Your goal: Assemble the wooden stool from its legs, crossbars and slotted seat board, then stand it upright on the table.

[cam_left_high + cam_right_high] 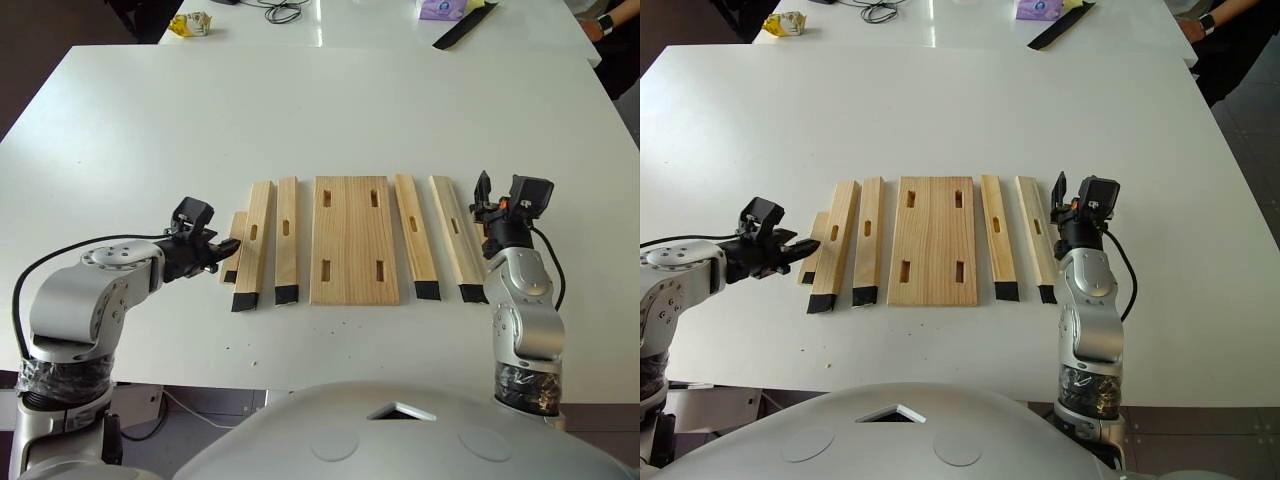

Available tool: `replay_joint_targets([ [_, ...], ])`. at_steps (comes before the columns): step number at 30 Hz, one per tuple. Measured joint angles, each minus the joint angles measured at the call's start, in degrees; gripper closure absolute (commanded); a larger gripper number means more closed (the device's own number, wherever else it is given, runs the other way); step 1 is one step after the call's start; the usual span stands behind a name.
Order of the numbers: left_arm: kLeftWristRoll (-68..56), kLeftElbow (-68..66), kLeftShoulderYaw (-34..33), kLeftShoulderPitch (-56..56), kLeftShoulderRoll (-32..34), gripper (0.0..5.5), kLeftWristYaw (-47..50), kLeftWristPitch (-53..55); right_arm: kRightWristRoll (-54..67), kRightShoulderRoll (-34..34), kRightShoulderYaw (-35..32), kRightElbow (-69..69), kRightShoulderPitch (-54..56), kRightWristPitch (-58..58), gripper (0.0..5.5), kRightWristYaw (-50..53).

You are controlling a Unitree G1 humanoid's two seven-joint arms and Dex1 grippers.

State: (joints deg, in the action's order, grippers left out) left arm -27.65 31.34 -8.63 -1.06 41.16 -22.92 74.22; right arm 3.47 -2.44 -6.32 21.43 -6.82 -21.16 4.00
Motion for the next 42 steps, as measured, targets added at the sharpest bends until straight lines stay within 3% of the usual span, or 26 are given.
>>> replay_joint_targets([
  [12, 2.49, -0.19, 2.08, -3.60, 1.66, 2.88, -0.06, -6.02, 0.00, -0.13, -0.07, -0.02, 0.69, -0.02, 2.80, -0.47],
  [30, 2.84, -0.34, 2.12, -4.24, 1.14, 2.88, -0.08, -5.66, -0.02, 0.20, 0.68, -0.03, 0.57, -0.15, 2.80, -0.80],
  [42, 0.17, 1.15, -1.57, -1.43, 2.24, 2.88, -1.36, 3.63, -0.04, 0.74, 1.17, 0.52, -1.67, -0.07, 2.80, 0.22],
])
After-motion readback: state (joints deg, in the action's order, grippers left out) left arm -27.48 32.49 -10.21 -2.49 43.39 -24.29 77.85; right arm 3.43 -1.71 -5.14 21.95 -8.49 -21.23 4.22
